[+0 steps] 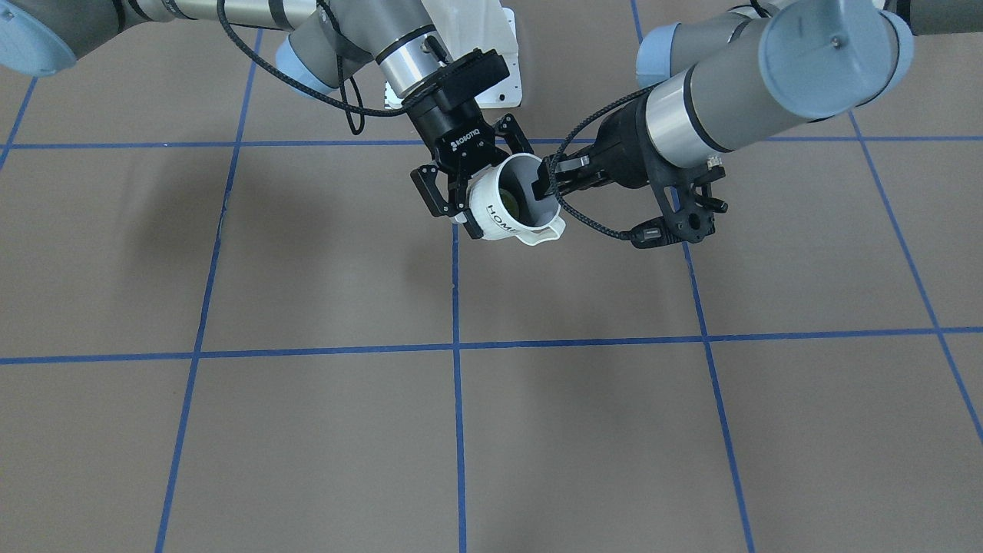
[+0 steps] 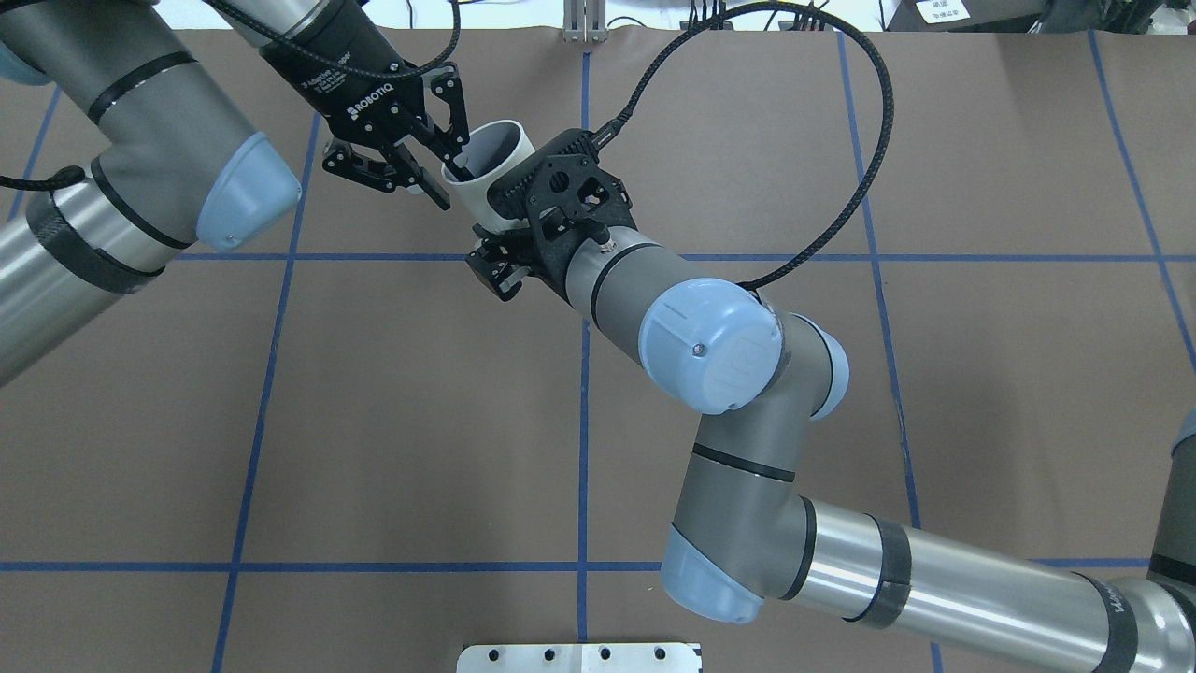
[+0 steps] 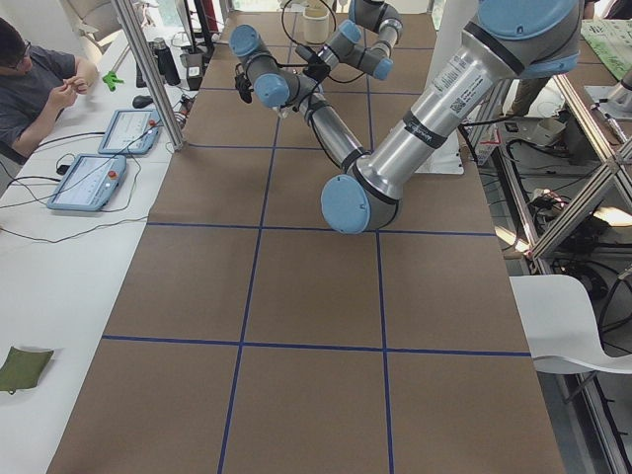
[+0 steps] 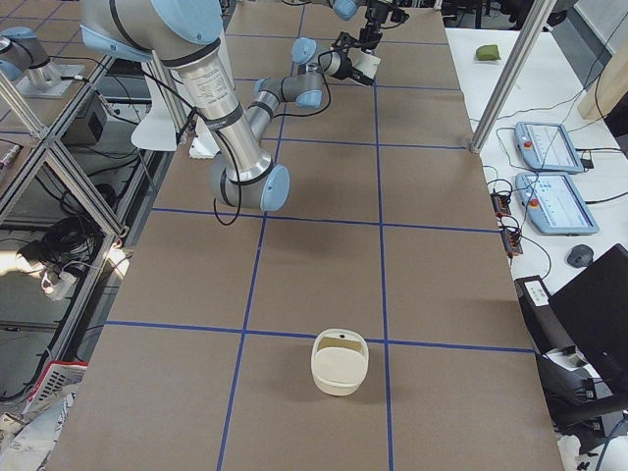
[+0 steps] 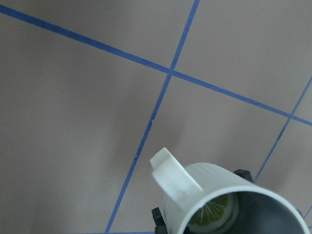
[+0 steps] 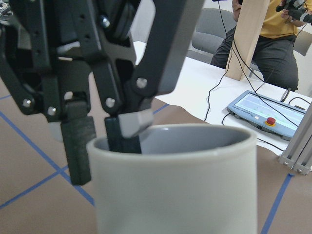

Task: Left arm hands cup to right arm to dump lemon

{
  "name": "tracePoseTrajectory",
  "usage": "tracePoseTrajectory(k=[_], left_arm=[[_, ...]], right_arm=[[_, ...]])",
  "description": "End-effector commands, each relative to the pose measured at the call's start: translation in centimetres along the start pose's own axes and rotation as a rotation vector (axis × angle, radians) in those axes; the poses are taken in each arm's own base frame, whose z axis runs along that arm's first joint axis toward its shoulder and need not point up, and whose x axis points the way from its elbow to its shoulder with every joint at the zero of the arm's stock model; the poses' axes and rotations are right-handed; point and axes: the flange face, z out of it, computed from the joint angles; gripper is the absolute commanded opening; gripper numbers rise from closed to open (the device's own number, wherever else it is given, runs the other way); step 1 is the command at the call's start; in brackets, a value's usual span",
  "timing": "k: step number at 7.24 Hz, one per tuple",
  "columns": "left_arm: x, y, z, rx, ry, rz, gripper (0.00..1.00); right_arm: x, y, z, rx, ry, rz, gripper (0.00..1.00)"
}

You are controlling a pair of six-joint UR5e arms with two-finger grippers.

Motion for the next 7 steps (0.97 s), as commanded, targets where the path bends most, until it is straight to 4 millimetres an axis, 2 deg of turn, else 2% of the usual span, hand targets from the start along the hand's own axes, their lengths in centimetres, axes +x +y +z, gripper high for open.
tracePoseTrajectory(k=[1,2,3,4,6,7], left_arm=[[-0.1,0.1,-0.1,0.0,0.002,0.003,1.0],[-0.2,0.0,-0.4,0.006,0.003,0.001,1.0],[-0.4,-0.7,-1.6,0.03,0.009,-0.006,1.0],[-1.0,-2.0,-3.4,0.061,0.016,-0.021,1.0],[-1.9,-3.8,-5.8,0.101,0.024,-0.048,1.0],[-2.5,-5.0,-6.5,0.116,0.023,-0.068,1.0]], right_arm=[[0.0,0.0,-0.1,0.0,-0.002,0.011,0.0],[0.3,0.1,0.0,-0.005,0.003,0.007,0.0],[1.3,-0.1,0.2,-0.038,0.041,-0.006,0.0],[3.7,0.2,-0.3,-0.101,0.113,-0.022,0.0],[11.8,1.9,-3.0,-0.109,0.233,0.137,0.0],[14.0,3.2,-3.4,-0.124,0.263,0.148,0.0]])
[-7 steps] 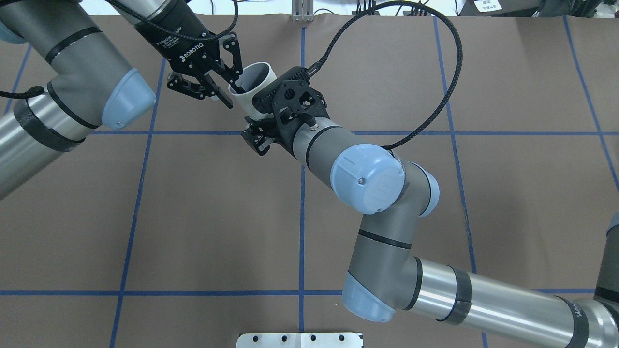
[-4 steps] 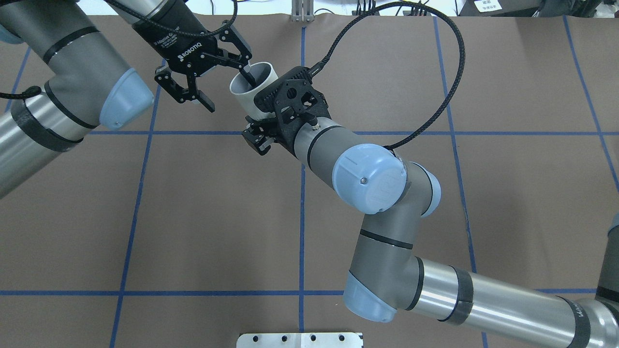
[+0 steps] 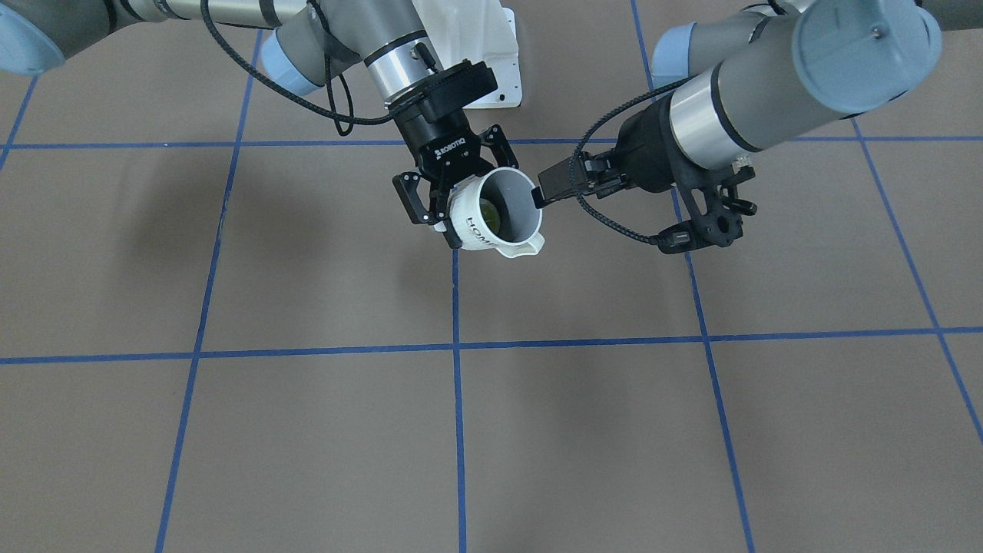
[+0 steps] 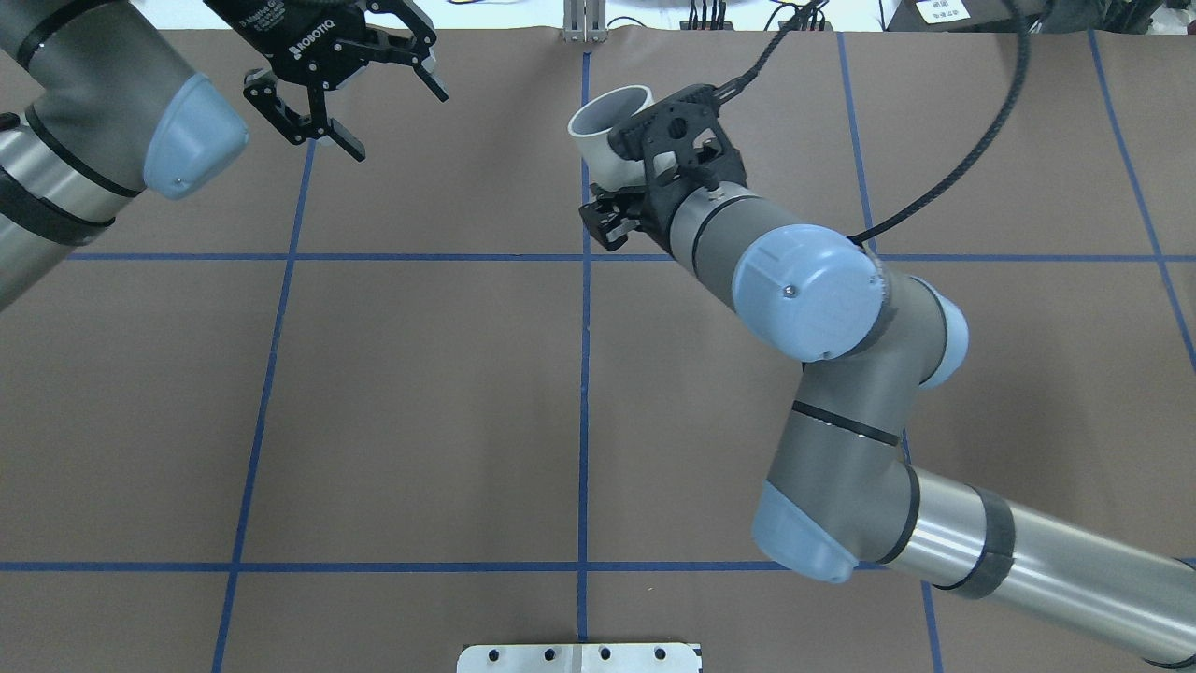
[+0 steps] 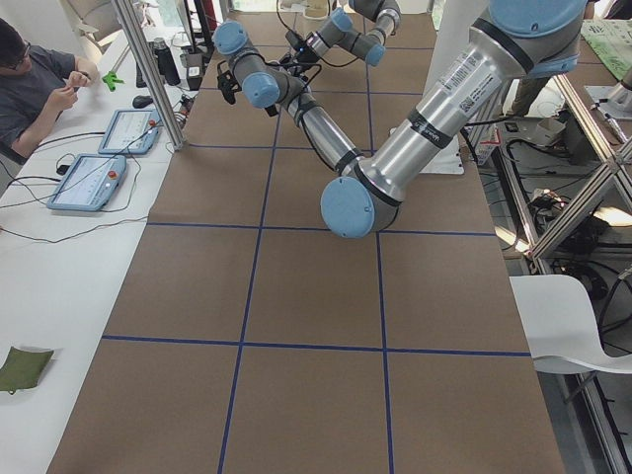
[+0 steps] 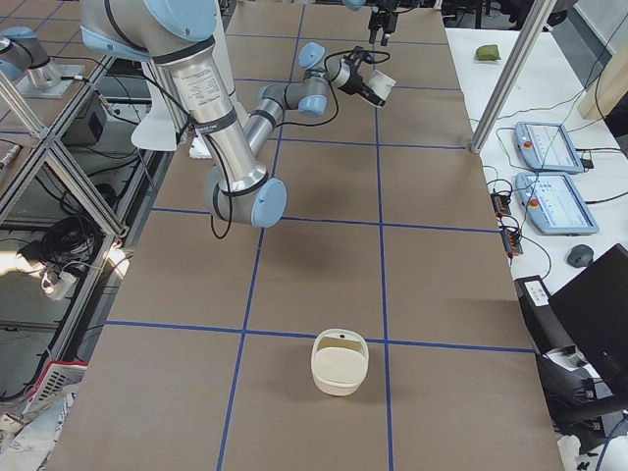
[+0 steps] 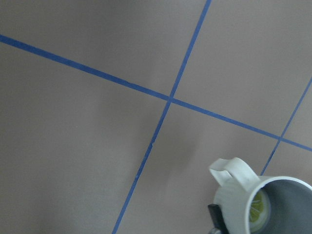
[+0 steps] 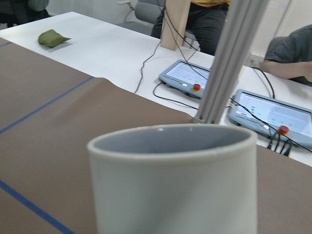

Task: Left arm hands cup to right arm to dump lemon

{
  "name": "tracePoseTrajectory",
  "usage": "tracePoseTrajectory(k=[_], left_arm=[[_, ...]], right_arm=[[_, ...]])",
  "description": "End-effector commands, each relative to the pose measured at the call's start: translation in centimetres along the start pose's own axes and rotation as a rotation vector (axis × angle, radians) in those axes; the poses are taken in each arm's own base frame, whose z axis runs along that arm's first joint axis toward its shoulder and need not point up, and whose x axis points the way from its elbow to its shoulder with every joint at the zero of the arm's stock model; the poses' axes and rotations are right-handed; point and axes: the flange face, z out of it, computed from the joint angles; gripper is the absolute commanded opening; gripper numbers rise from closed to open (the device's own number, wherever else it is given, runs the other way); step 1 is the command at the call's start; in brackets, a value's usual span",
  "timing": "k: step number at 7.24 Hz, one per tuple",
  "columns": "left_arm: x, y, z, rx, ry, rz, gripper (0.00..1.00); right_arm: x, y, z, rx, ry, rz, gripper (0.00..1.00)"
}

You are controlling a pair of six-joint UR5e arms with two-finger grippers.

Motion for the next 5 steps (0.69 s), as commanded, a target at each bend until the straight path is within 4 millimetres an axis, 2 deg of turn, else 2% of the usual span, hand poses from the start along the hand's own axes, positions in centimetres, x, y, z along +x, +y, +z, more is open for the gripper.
tracePoseTrajectory(k=[1,2,3,4,5], left_arm=[[-1.2,-2.8,-1.7,0.035,0.0,-0.033,1.0],[-1.4,-3.2,-1.9,0.043,-0.003,-0.008,1.0],[-1.5,-3.8,-2.1,0.101,-0.014,0.001,1.0],[-1.5,-4.3,-1.8,0.19,-0.039,0.052,1.0],[-2.4,-5.3,-1.3,0.271,-0.081,0.106,1.0]], right_arm=[[7.1,2.7,-1.7,-0.009,0.058,0.058,0.09],[10.3,4.0,-4.3,-0.011,0.043,0.074,0.12],[13.0,5.4,-6.5,-0.017,0.046,0.109,0.17],[15.7,7.4,-8.7,0.0,0.029,0.197,0.17],[19.9,10.1,-10.7,0.015,-0.005,0.22,0.16]])
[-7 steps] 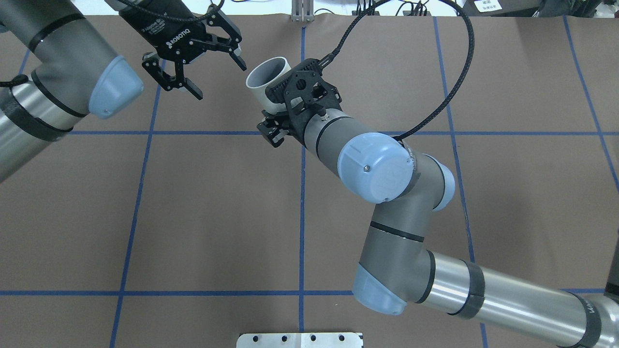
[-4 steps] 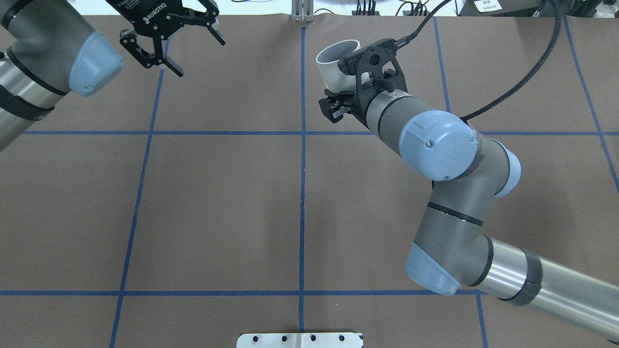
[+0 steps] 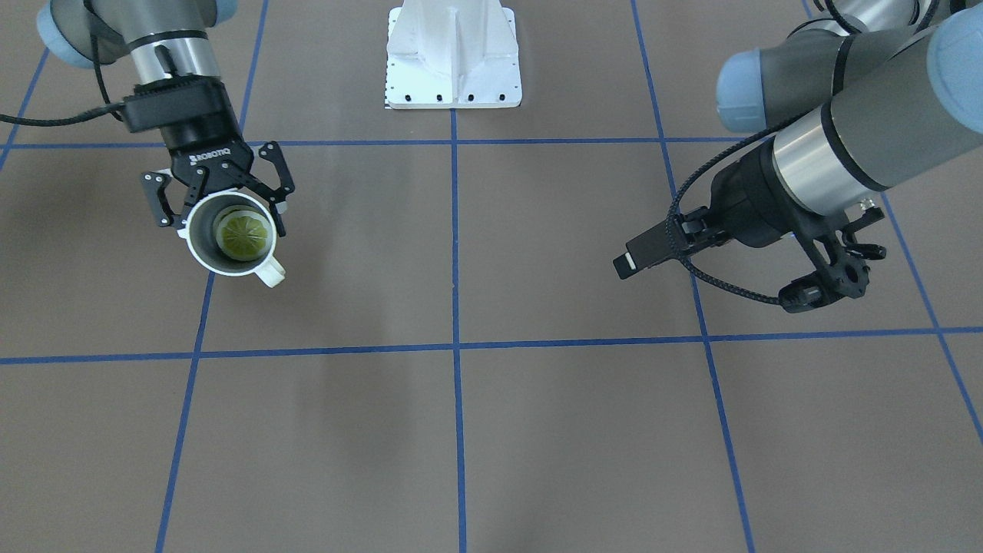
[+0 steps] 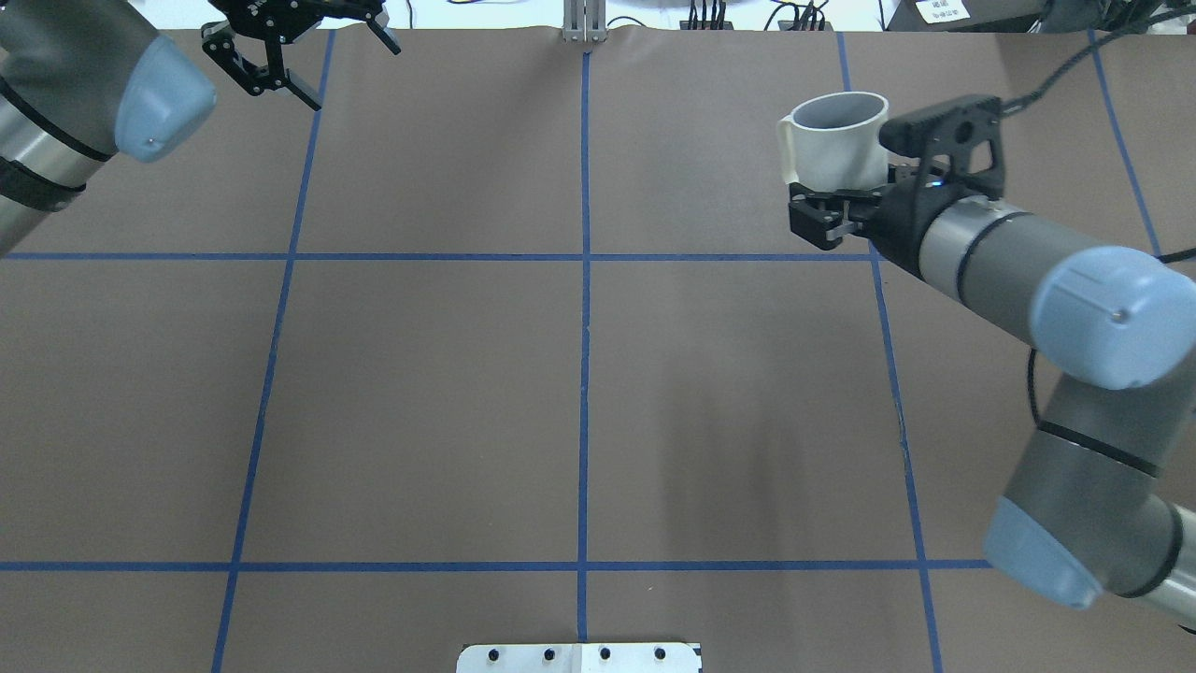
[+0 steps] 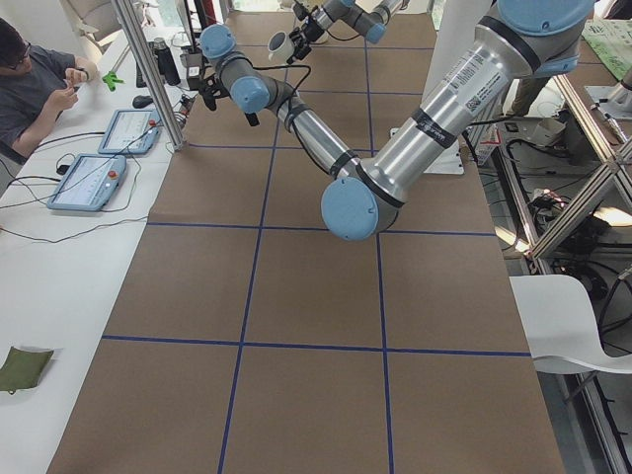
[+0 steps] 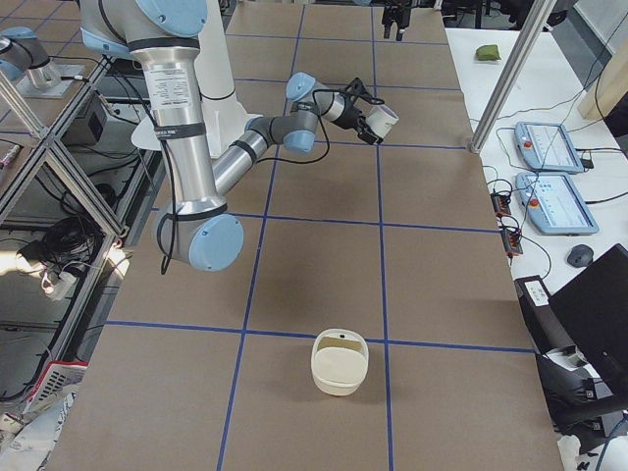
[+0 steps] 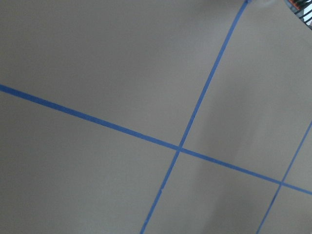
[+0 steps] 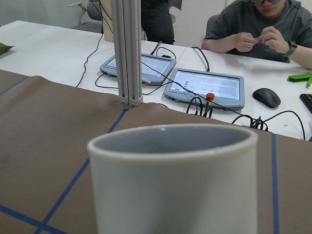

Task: Left arm hands cup to right arm to dump lemon

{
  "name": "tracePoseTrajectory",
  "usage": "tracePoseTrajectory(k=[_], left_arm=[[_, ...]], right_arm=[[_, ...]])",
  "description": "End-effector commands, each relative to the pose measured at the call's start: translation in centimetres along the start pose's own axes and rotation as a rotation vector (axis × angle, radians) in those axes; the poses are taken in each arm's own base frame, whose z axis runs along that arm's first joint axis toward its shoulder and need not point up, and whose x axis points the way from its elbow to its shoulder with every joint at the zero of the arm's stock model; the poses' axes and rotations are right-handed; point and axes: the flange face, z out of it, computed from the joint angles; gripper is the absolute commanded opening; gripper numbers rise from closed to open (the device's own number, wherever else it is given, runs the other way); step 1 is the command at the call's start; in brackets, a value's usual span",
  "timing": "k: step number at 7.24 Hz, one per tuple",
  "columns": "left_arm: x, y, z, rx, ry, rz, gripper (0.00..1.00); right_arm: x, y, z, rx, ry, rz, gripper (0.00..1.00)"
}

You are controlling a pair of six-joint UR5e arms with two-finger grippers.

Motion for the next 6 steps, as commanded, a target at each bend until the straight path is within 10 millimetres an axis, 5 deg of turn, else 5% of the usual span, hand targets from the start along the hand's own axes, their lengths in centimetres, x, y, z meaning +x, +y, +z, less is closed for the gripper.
tracePoseTrajectory(k=[1,3,6], left_arm=[[-3.0,-1.8,1.2,0.132,-0.077,0.099,1.0],[-4.7,-2.6,1.7,0.178,-0.116,0.164,1.0],[-4.4,-2.4,1.6,0.203,-0.122,0.182,1.0]], right_arm=[[10.4,3.4,-5.0,-0.007,-0.056,0.071,0.16],[20.4,4.4,-9.8,-0.059,-0.087,0.126,0.17],[33.2,11.1,-14.1,-0.025,-0.138,0.187,0.17]])
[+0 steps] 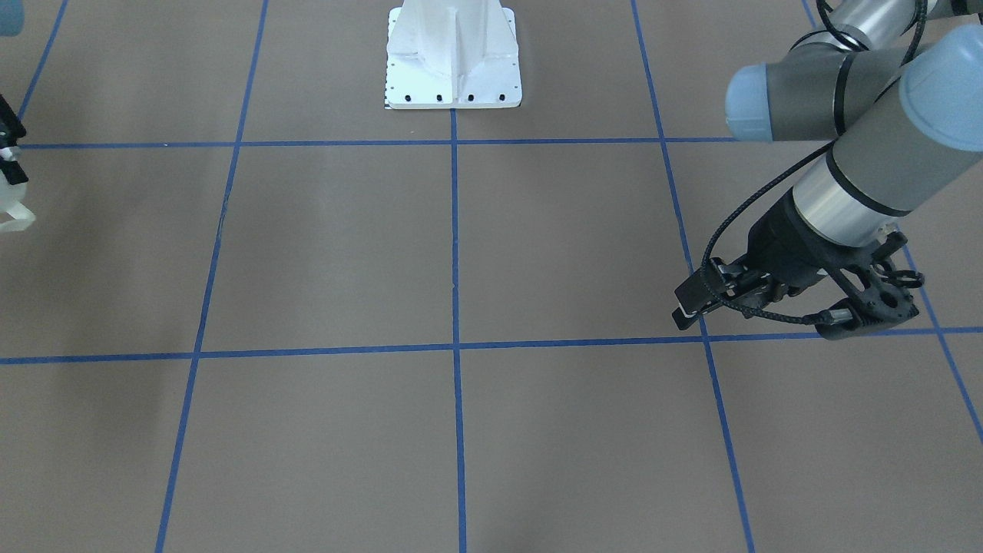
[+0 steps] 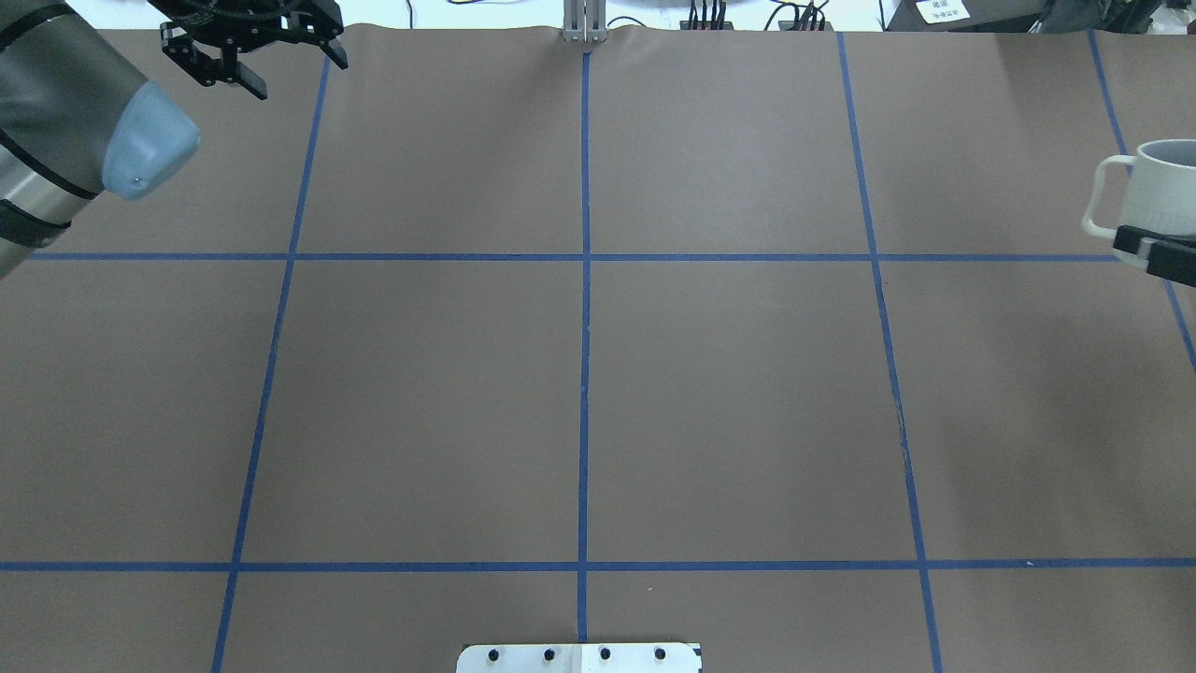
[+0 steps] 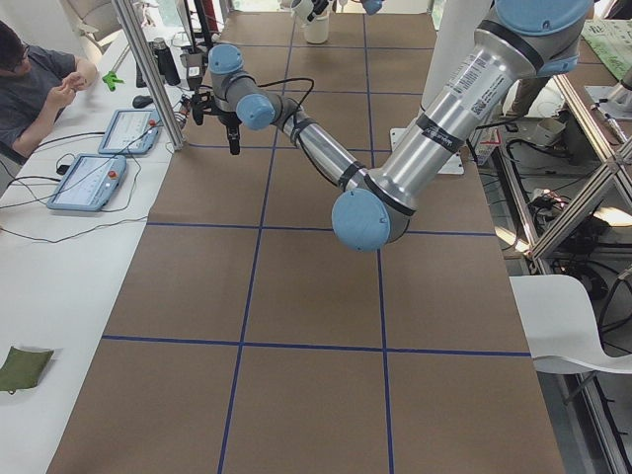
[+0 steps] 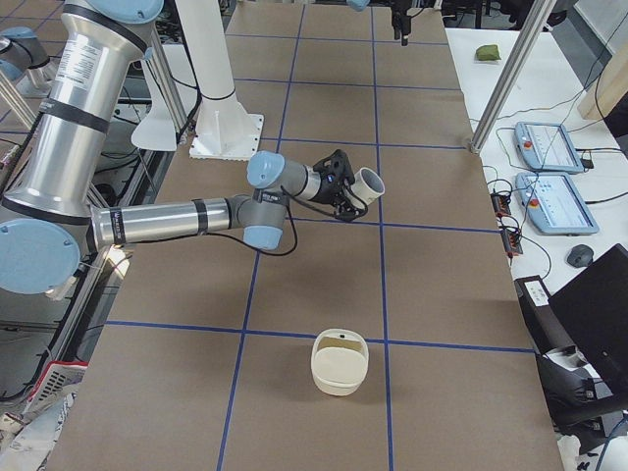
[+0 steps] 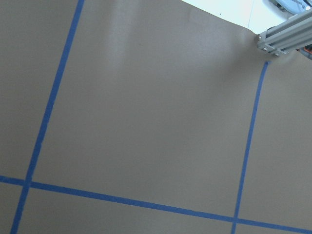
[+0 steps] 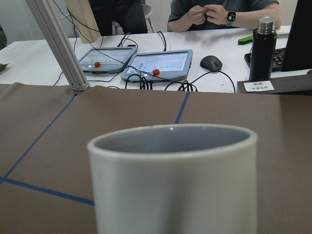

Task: Left arm hands cup to right arm to dump lemon

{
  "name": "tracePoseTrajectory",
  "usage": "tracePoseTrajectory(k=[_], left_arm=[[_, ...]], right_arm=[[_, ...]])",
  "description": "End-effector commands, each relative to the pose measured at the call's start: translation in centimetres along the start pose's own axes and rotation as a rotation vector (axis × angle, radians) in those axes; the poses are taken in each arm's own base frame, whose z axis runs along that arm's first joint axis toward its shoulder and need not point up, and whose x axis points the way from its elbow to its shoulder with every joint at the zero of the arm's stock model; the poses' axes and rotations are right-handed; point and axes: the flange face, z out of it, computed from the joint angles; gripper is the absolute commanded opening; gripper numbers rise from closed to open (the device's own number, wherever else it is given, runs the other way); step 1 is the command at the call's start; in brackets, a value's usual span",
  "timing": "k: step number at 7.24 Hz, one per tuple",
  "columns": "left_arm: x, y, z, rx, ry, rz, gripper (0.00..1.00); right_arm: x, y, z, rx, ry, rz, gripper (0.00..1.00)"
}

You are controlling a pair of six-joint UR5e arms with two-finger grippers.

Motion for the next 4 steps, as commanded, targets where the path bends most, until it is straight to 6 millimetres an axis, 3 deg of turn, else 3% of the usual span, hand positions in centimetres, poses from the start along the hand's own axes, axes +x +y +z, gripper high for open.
tracePoseTrajectory(k=[1,4], left_arm=[[0.1,0.1,-0.1,0.009,-0.001,0.007,1.0],[-0.1,0.1,0.0,0.008,-0.003,0.007,1.0]], right_arm=[[7.2,3.2,-2.9,0.009,-0.038,0.101,0.18],[12.1,7.6,-3.5,0.055,-0.13,0.344,0.18]])
